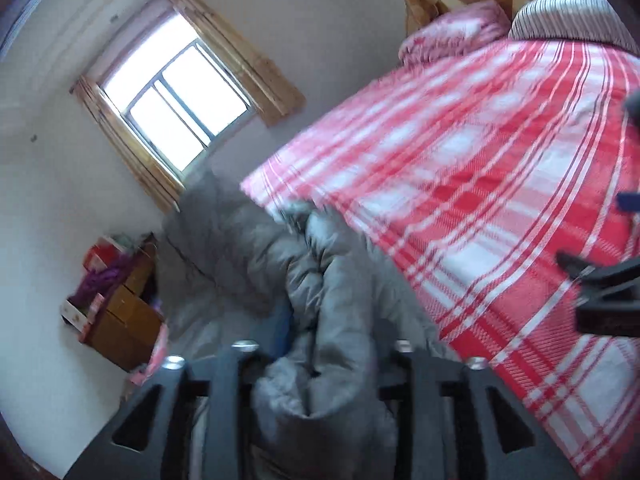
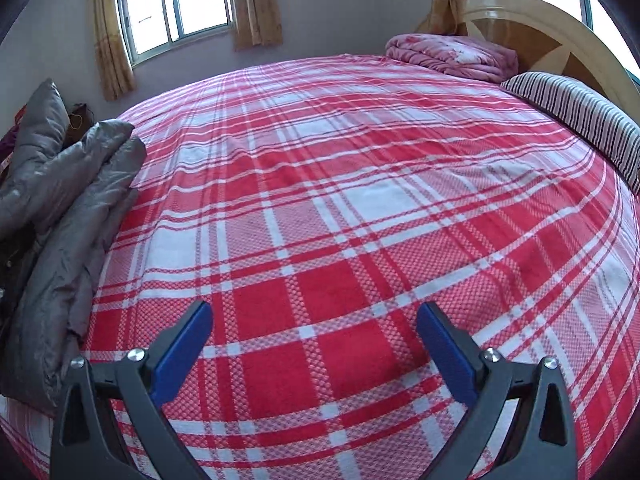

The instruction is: Fold large clothes

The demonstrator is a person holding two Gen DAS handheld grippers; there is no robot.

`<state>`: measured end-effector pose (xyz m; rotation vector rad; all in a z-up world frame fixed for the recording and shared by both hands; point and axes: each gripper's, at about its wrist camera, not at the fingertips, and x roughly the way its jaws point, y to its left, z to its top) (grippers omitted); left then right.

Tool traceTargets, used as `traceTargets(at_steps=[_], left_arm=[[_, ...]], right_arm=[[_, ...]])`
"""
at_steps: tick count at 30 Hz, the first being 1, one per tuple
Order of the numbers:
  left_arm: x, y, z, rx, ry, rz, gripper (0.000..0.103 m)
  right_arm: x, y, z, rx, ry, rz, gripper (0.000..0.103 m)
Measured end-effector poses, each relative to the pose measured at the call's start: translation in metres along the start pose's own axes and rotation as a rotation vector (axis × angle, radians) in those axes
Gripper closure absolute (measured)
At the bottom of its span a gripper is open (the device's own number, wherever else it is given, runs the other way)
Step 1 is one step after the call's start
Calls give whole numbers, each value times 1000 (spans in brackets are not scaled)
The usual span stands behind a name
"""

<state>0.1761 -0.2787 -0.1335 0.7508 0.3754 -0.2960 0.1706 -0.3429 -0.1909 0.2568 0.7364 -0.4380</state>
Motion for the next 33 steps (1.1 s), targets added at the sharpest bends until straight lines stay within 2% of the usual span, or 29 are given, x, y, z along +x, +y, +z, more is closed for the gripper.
traceTargets(at_steps=[1, 3, 5, 8, 11, 13, 14, 18, 21, 24, 26, 28, 30, 33], left_arm=[[-14, 3, 3, 0, -32, 10, 31], [-44, 16, 11, -21, -106, 10, 8], [-70, 39, 16, -67, -156, 16, 7], [-75, 81, 13, -157, -120, 78, 5], [-30, 146, -12, -290, 52, 255, 3], [4, 187, -37, -395, 171, 338, 3], [25, 213, -54, -468, 247, 405, 3], [75, 270, -100, -664, 396, 482, 3], [99, 286, -114, -730, 459, 492, 3], [110, 295, -123, -816, 487, 446, 3], [120, 292, -123, -819, 487, 436, 3], [130, 288, -122, -808, 486, 431, 3], [138, 283, -122, -817, 476, 391, 3], [146, 273, -110, -807, 443, 350, 3]], right_arm=[[1, -1, -1, -2, 2, -1, 0], [5, -2, 1, -6, 9, -5, 0], [5, -2, 1, -7, 12, -6, 0], [4, -3, 6, -5, 22, -3, 2], [-11, 7, 23, -51, -11, -50, 15], [-26, 19, 43, -61, -38, -39, 16], [-39, 33, 60, -66, -64, -13, 16], [-75, 104, 108, -164, -157, 32, 16], [-93, 176, 139, -241, -177, 99, 16], [-89, 242, 157, -288, -163, 136, 18], [-73, 281, 161, -305, -154, 153, 25], [-52, 303, 157, -305, -155, 186, 33], [-34, 313, 149, -330, -161, 155, 34], [-1, 299, 133, -328, -117, 129, 38]])
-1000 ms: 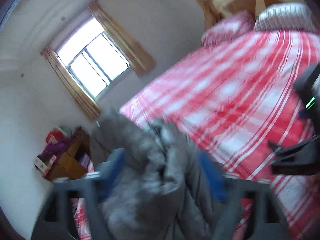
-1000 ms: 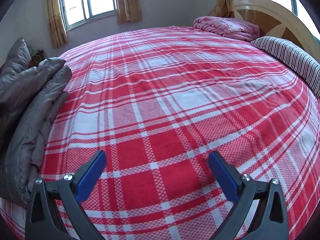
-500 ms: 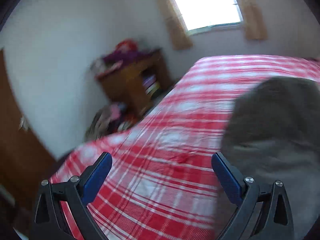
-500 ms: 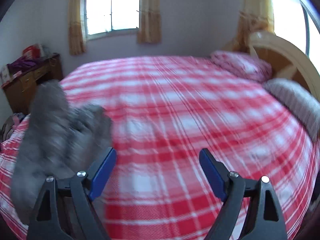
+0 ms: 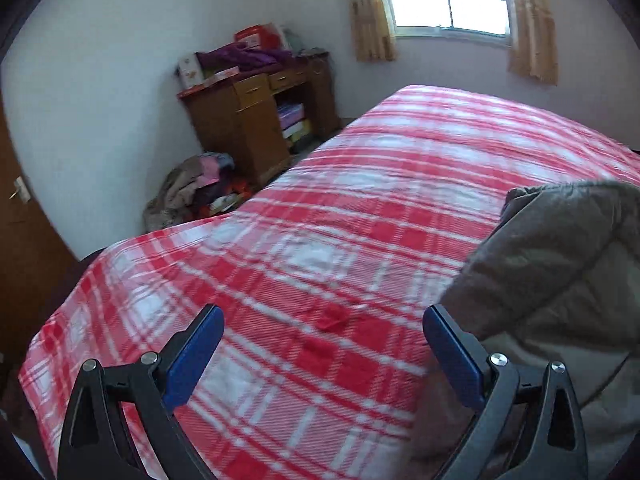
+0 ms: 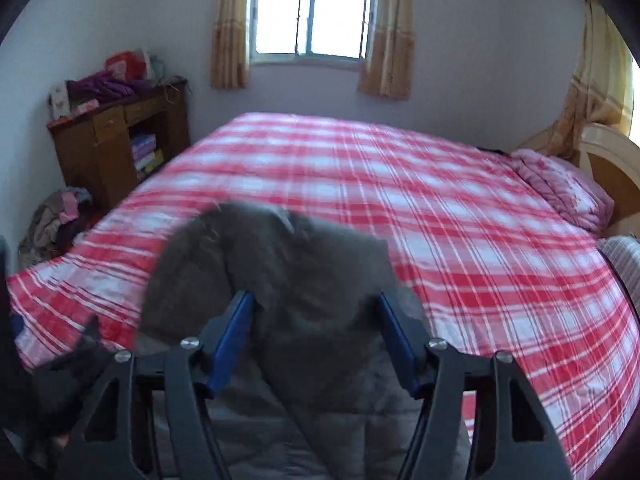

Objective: Fold large clothes
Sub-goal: 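Press the folded jacket bundle with both grippers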

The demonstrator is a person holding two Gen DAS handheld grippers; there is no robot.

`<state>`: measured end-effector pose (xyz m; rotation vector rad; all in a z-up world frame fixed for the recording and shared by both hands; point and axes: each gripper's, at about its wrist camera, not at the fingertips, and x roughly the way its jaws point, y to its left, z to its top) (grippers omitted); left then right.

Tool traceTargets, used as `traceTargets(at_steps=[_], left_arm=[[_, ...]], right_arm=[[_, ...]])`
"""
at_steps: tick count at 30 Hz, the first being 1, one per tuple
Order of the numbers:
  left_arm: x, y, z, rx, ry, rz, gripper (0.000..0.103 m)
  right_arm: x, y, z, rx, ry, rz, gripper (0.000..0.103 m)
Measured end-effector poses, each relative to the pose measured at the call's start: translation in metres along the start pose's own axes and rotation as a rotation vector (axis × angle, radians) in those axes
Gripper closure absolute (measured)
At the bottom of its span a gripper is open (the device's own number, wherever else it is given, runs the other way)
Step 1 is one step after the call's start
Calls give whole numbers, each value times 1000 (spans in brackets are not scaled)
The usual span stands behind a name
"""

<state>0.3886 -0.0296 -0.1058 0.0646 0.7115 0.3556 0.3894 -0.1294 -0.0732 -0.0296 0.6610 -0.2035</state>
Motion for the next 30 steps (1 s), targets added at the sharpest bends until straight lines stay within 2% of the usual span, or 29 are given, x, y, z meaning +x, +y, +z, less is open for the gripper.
traceTargets(at_steps=[5, 9, 13, 30], left_arm=[[-11, -52, -8, 116, -56, -37, 3], [-22, -86, -19, 188, -93, -14, 3], [-19, -110, -31, 258, -109, 32, 3], [13, -110, -45, 189, -65, -5, 1]], right_arm=[[17, -51, -35, 94, 49, -18, 38], [28, -89, -58, 178, 66, -21, 38], [35, -103, -68, 220, 60, -4, 36], [59, -109, -87, 249, 78, 35, 31]])
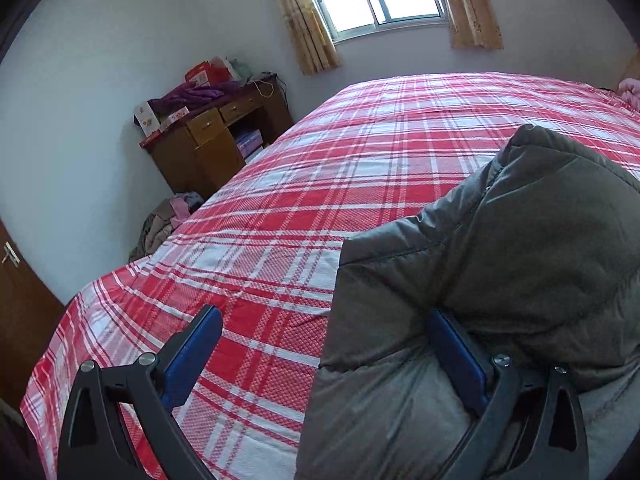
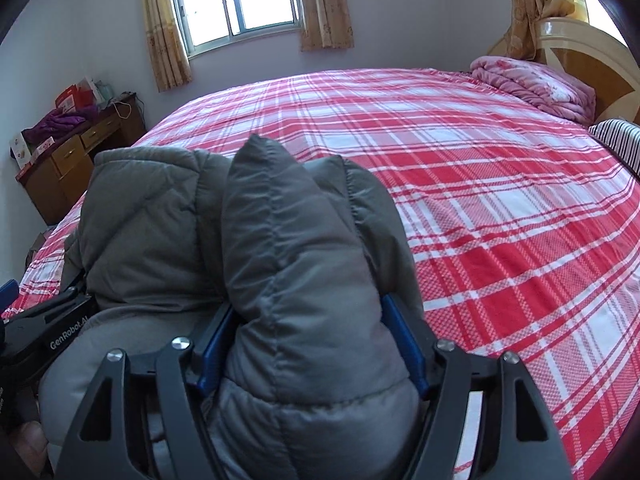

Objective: Fold large clothes
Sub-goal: 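Press the folded jacket bundle with both grippers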

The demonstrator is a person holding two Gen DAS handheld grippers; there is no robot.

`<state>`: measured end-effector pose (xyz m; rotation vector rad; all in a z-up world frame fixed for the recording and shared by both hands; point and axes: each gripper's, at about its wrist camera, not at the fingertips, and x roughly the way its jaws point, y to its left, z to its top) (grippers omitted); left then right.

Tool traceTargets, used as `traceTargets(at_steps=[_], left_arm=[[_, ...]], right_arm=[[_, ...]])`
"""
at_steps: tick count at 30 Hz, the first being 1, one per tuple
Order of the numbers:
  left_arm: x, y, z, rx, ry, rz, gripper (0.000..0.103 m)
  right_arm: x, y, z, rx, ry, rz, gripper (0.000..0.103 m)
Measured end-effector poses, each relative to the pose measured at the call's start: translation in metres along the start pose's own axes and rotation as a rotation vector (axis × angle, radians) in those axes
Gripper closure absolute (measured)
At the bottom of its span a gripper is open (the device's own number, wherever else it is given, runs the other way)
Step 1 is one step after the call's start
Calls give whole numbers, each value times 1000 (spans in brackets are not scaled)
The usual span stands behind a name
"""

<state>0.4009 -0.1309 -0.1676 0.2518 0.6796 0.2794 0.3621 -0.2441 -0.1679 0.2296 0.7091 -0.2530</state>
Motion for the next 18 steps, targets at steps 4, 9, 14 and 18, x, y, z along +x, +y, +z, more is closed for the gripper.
traceTargets(at_steps=[4, 9, 14, 18], left_arm=[[3, -1, -1, -7, 10, -5, 1], [7, 0, -1, -11, 18, -13, 1], [8, -1, -1, -17, 27, -24, 1], [12, 2, -2, -28, 40, -45, 1]], right_arm=[[5, 0, -1, 3, 17, 10, 29], [11, -1, -2, 10, 37, 26, 27], [12, -1, -4, 12, 47, 30, 27], [14, -1, -4, 15, 55, 33, 27]])
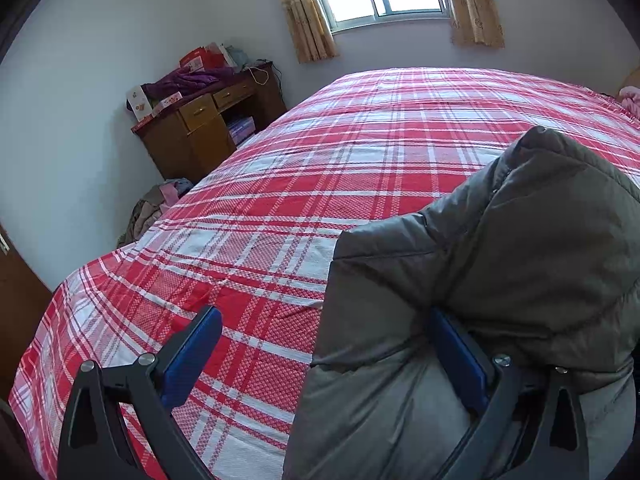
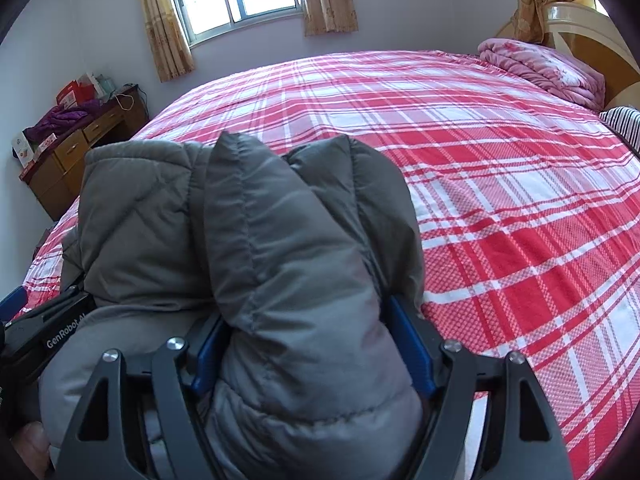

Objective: Fold large clothes
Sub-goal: 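Press the folded jacket bundle with both grippers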

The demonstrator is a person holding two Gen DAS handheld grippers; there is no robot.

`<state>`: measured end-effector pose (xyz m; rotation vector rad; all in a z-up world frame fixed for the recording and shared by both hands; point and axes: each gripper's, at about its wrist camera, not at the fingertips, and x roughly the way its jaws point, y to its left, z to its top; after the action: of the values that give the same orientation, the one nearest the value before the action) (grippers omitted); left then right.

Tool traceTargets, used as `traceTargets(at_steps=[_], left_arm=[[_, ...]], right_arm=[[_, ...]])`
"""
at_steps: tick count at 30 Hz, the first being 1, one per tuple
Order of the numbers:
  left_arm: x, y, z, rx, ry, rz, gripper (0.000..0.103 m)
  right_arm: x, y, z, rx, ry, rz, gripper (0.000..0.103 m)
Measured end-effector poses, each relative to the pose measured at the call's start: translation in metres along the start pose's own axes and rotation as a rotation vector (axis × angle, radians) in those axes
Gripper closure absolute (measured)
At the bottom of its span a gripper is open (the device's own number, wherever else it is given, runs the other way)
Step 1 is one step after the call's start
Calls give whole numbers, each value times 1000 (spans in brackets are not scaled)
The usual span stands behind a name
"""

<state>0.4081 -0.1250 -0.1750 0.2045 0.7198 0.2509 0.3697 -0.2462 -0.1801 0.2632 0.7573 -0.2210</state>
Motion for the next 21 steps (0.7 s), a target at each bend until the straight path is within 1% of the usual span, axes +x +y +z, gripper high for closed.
traceTargets(at_steps=[21], left_arm=[[10, 2, -1, -1, 37, -32, 1]], right_arm=[[12, -2, 3, -5, 40, 7, 22]])
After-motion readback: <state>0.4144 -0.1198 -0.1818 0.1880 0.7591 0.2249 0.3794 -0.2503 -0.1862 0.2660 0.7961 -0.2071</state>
